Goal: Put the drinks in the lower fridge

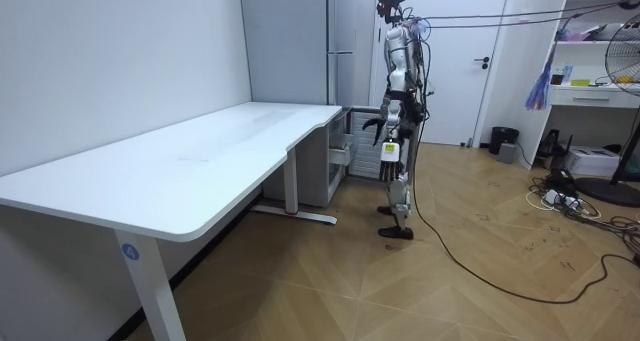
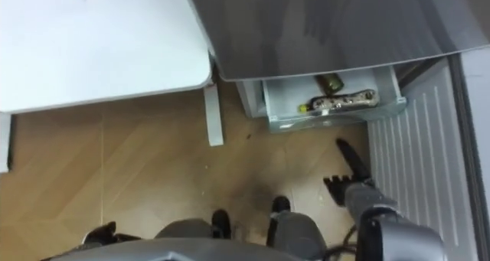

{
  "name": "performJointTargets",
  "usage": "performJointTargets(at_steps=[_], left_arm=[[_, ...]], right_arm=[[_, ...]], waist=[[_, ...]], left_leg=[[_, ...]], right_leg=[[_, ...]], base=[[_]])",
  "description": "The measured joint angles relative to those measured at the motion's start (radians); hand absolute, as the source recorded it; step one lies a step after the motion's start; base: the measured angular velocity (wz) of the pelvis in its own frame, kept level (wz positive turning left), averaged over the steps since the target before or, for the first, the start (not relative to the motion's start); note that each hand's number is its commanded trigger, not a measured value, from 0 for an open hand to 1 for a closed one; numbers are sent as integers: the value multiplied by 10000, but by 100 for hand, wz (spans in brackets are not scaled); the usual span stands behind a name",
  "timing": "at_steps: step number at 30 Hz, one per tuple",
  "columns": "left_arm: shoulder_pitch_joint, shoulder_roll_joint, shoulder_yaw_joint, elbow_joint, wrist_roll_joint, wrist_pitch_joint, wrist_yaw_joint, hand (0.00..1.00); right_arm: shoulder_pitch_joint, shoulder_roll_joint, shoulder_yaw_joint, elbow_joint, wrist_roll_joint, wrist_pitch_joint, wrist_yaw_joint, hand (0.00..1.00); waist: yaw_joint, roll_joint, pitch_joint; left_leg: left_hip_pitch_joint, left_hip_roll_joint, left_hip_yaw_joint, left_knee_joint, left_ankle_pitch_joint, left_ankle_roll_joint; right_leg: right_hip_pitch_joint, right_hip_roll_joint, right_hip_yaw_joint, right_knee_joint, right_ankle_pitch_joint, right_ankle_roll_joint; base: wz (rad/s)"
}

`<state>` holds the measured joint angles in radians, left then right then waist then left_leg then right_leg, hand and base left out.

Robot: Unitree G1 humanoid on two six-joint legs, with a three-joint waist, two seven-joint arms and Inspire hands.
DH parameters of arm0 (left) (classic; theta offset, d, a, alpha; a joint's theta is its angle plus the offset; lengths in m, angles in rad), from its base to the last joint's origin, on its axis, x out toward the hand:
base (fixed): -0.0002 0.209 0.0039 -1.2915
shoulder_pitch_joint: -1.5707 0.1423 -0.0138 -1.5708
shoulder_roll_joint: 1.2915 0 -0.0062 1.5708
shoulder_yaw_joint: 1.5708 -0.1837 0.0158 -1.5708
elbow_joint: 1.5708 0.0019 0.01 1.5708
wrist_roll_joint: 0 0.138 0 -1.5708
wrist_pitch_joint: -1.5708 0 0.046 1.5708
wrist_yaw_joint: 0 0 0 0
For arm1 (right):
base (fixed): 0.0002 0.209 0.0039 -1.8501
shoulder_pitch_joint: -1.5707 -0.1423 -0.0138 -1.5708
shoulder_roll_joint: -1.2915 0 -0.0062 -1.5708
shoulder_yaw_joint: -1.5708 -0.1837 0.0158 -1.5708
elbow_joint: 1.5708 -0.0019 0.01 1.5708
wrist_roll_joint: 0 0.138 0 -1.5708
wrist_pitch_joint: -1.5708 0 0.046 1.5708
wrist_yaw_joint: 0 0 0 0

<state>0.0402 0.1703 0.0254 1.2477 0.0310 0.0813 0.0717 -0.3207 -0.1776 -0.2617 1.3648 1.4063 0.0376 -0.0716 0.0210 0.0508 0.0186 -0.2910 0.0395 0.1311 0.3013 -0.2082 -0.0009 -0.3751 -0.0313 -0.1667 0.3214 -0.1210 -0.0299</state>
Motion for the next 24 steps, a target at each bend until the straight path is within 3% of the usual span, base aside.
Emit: performJointTargets(at_steps=[1, 3, 5, 7, 9, 10, 12, 19, 21, 24], left_arm=[[-6, 10, -32, 2, 0, 1, 11, 0], [-174, 81, -262, 24, -15, -3, 83, 0], [-473, 170, -679, 154, -118, -17, 103, 0], [-899, 212, -949, 341, -417, -25, 131, 0], [-1255, 258, -1201, 375, -808, -111, 339, 0], [-1304, 285, -1207, 370, -885, -135, 376, 0], [-1411, 431, -1276, 333, -1241, -203, 539, 0], [-1423, 708, -1530, 237, -1952, -154, 768, 0], [-1405, 875, -1804, -37, -1957, -140, 760, 0], [-1186, 984, -1955, -424, -2055, -141, 758, 0]], right_arm=[[-65, -44, -20, -58, 77, -46, 9, 0], [-309, -237, -155, -65, 521, -234, -3, 0], [-505, -348, -156, -49, 638, -330, 6, 0], [-740, -539, -157, 7, 882, -353, 7, 0], [-970, -813, 55, 60, 1141, -352, 77, 0], [-983, -861, 57, 61, 1207, -354, 108, 0], [-1146, -1111, 226, 32, 1265, -364, 143, 0], [-1806, -2014, 919, -199, 1799, -517, 793, 0], [-1805, -2375, 1275, -421, 1803, -559, 1121, 0], [-1818, -2593, 1566, -494, 1813, -569, 1411, 0]], waist=[[69, -5, 21], [192, -100, 157], [259, -194, 235], [405, -244, 286], [559, -288, 317], [602, -329, 325], [723, -474, 308], [761, -477, 236], [955, -454, 195], [1145, -442, 187]], left_leg=[[-173, -7, -27, 124, -1, 1], [-927, -50, -104, 767, -8, 3], [-1670, -132, -315, 1359, -49, 41], [-2580, -151, -324, 2274, -295, 94], [-4026, -150, -442, 4058, -907, 136], [-4340, -155, -457, 4422, -1058, 138], [-5670, -152, -515, 6018, -1731, 117], [-8321, -190, -543, 8424, -2031, 361], [-9029, -195, -540, 9164, -2113, 393], [-9552, -217, -582, 9916, -2271, 427]], right_leg=[[-147, -30, -57, 94, -2, -4], [-845, -201, -217, 706, -52, -80], [-1595, -358, -237, 1395, -160, -136], [-2425, -485, -200, 2185, -414, -172], [-3735, -658, -40, 3785, -1064, -260], [-4044, -714, -2, 4150, -1244, -262], [-5417, -852, 151, 5793, -1885, -242], [-7937, -1288, 219, 8063, -2124, -363], [-8606, -1426, 244, 8763, -2198, -414], [-9084, -1480, 292, 9505, -2402, -439]], base=[[5], [11], [16], [14], [14], [11], [10], [12], [12], [8]])
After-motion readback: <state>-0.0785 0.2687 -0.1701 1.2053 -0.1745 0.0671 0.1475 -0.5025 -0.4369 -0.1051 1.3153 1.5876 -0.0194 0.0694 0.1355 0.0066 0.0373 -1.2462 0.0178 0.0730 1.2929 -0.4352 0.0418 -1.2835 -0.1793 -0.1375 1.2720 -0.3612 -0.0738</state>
